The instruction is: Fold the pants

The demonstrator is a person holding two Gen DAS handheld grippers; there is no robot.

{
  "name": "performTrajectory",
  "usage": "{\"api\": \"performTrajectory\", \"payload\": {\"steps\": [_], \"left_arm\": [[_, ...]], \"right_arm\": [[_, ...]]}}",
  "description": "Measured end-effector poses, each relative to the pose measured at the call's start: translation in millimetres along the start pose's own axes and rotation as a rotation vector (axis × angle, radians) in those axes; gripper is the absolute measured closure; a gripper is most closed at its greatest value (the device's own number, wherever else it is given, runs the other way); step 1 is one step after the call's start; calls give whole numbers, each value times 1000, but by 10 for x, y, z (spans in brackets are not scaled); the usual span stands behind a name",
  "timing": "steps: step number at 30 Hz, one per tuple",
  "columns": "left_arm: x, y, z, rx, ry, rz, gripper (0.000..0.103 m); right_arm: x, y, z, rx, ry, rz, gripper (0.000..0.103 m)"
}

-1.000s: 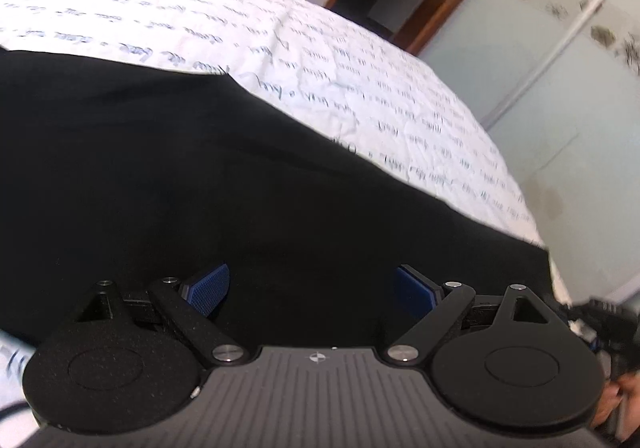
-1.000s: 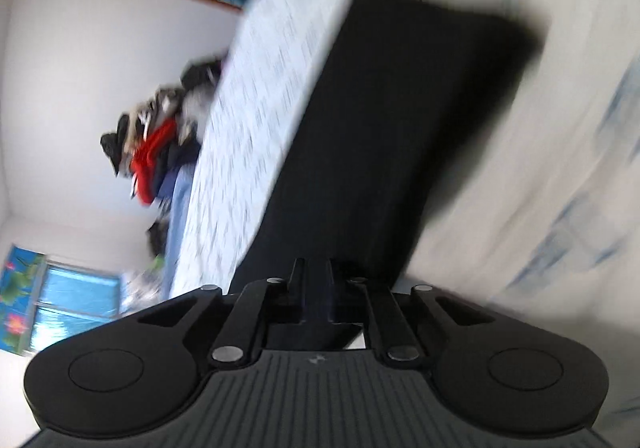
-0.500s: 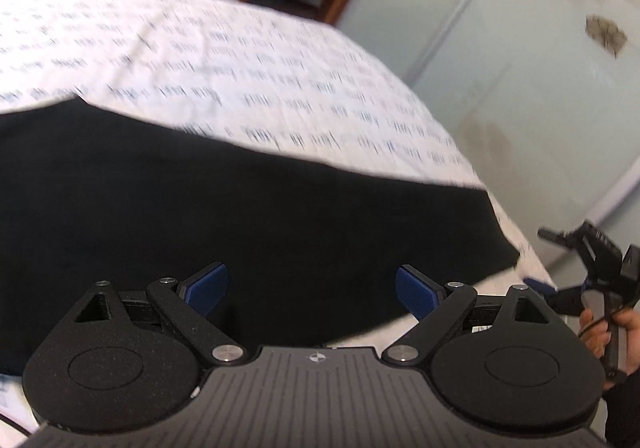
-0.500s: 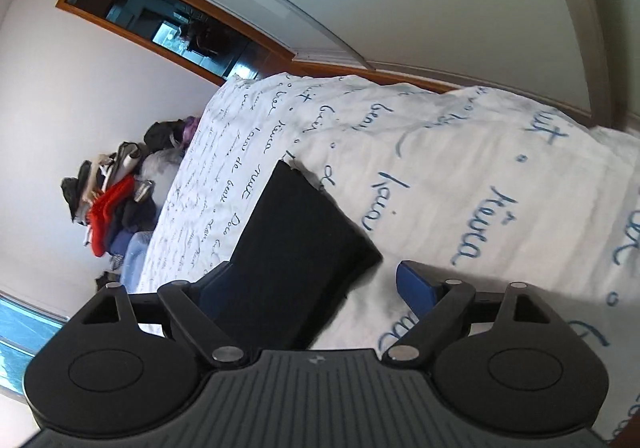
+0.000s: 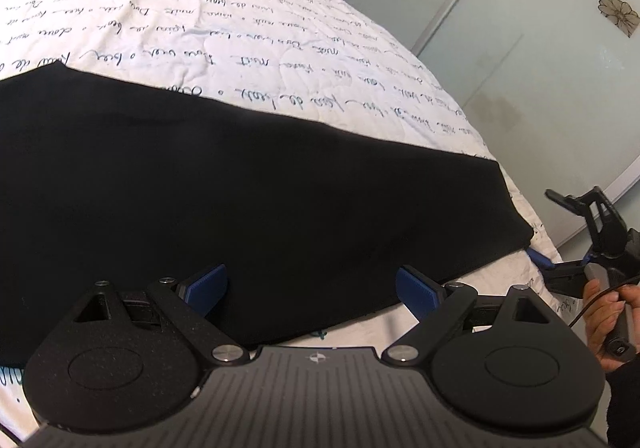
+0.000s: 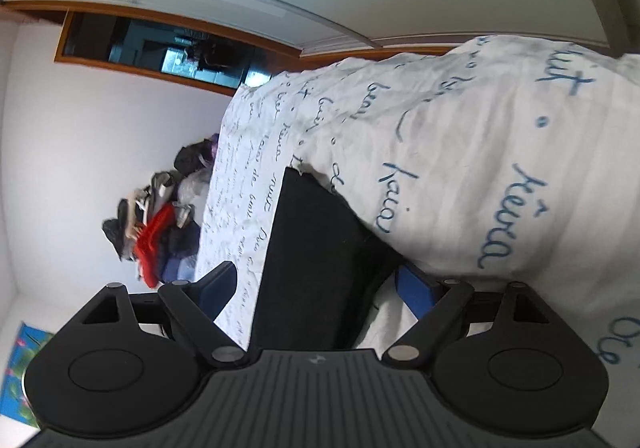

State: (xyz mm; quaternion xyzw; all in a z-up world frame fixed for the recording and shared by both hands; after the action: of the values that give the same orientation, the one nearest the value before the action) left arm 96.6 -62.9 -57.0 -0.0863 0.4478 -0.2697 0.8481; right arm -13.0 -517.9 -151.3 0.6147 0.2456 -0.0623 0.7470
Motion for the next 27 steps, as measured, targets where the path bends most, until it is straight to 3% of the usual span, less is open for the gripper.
{"api": "performTrajectory", "payload": {"steps": [2,3,4,5,6,9,14,16,17,18,21,23,25,27], "left_arm": [[28,13,25,1,-9,6,10],[54,27,32,-1,-12,17,10],[84,41,33,-2,-13,22,9],[110,56,34,-3,-13,24,9],[128,67,30,-8,-14,29,9],[116,62,24,-15,-25,24,6],[89,53,5,-16,-23,16,2],[121,62,-43,-2,-35,11,1],[135,64,-68,14,-47,11,1],[133,56,-91,36,-59,9,1],[93,42,-103,53,-58,5,1],[18,76,-68,17,-50,-1,3],[-157,132,-20,-12,-64,8,3],[-425,247,23,-12,-151,27,2]], "right_arm": [[72,24,-24,-38,-2,-12,20],[102,47,-31,-69,-11,-28,34],[140,55,-33,-95,-13,-52,72],[192,24,-34,-100,-2,-85,93],[250,-40,-38,-86,18,-101,98],[247,-15,-51,-144,-1,-102,98],[1,296,40,-217,-64,-3,98],[79,147,35,-223,-49,-59,98],[174,-81,43,-144,-19,-95,101],[190,-233,53,-93,-31,-27,103],[170,-154,31,-151,-23,-53,101],[156,-159,81,-98,5,-43,96],[50,-140,132,-28,1,-38,85],[-181,0,148,-61,-130,-77,77]]}}
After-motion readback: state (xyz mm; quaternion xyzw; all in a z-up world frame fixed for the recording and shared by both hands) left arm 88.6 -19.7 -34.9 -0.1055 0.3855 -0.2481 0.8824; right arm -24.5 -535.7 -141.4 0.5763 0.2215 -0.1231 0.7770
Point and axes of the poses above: each gripper's, at about its wrist camera, not at the fingertips, and x roughly the way its jaws point, y to its left, z to its top, the point moved 5 cm from there along x, roughly the way its jaws point, and after that the axes turned 1 degree about -z, right-handed, at the moved point
